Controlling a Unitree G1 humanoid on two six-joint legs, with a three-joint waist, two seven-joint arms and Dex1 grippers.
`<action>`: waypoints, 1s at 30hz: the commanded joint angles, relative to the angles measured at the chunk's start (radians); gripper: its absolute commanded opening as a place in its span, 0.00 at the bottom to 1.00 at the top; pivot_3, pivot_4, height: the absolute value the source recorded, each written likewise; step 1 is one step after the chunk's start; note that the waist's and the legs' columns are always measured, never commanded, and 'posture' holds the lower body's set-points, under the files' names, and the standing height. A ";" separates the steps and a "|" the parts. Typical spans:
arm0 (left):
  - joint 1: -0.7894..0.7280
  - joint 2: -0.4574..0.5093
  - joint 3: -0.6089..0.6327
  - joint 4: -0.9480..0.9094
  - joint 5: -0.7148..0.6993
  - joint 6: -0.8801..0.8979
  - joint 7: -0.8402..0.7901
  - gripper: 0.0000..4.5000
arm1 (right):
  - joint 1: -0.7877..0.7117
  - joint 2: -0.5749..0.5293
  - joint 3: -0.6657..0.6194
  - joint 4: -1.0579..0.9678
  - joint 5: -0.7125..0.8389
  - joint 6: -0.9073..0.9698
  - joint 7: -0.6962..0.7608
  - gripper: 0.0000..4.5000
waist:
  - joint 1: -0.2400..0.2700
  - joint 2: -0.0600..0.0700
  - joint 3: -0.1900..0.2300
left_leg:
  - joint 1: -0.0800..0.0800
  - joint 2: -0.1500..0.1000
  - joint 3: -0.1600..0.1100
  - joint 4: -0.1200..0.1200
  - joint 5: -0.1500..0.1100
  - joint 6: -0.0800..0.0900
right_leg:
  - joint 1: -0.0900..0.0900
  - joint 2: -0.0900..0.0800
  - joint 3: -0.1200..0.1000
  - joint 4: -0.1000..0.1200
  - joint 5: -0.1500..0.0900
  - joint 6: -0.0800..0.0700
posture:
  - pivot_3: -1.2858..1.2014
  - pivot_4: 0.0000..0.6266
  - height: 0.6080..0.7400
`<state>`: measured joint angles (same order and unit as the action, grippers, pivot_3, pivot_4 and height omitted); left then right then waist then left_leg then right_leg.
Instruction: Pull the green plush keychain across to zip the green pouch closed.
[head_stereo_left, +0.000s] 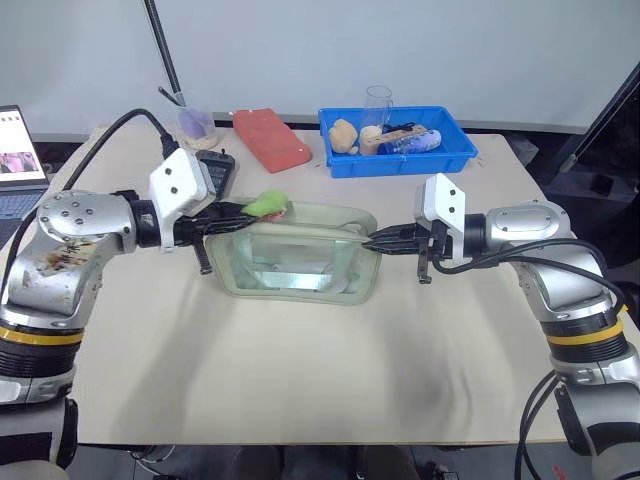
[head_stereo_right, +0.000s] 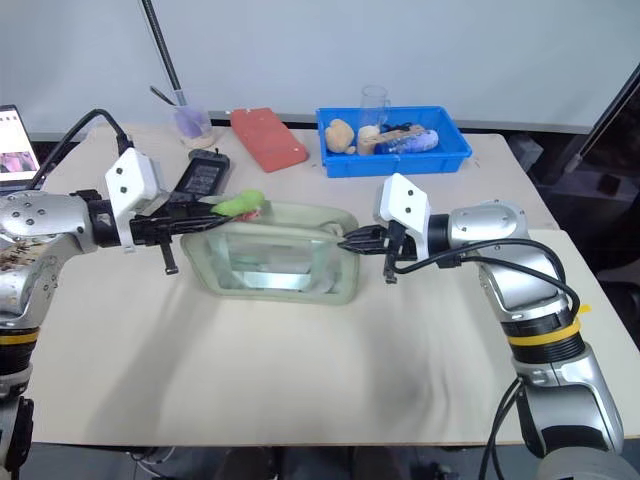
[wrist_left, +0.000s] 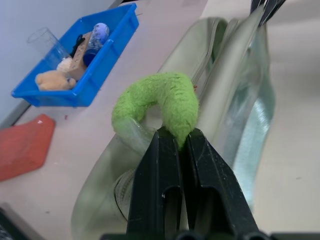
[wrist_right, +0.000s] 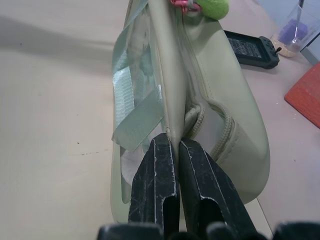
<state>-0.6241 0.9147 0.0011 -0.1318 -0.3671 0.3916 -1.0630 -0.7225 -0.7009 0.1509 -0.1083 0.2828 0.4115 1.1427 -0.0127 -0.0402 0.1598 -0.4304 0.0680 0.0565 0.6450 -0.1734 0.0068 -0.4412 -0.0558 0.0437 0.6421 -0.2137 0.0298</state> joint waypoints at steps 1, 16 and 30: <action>-0.030 0.026 0.035 0.007 -0.011 -0.006 -0.037 0.32 | 0.004 -0.012 -0.026 -0.029 0.000 -0.013 -0.013 0.00 | 0.000 0.000 0.000 | 0.000 0.000 0.000 0.000 0.000 0.000 | 0.000 0.000 0.000 0.000 0.000 0.000 | 0.52 0.24 1.00; 0.130 0.045 0.134 0.086 0.003 -0.028 -0.031 0.99 | 0.008 -0.016 -0.026 -0.044 0.005 -0.003 -0.011 0.00 | 0.000 0.000 0.000 | 0.001 0.000 0.000 0.000 0.000 0.000 | 0.000 -0.001 0.000 0.000 0.000 0.000 | 0.52 0.24 1.00; 0.152 -0.004 0.116 0.100 0.014 -0.057 -0.028 0.00 | -0.010 -0.014 -0.014 -0.038 -0.003 0.002 0.001 0.00 | 0.000 0.000 0.000 | 0.000 0.000 0.000 0.000 0.000 0.000 | 0.000 -0.001 0.000 0.000 0.000 0.000 | 0.52 0.24 1.00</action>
<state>-0.4584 0.9056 0.0996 -0.0146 -0.3509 0.3449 -1.0945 -0.7093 -0.7070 0.1474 -0.1271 0.2791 0.4151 1.1463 -0.0122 -0.0402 0.1598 -0.4301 0.0683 0.0568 0.6450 -0.1735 0.0067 -0.4413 -0.0564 0.0433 0.6422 -0.2139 0.0298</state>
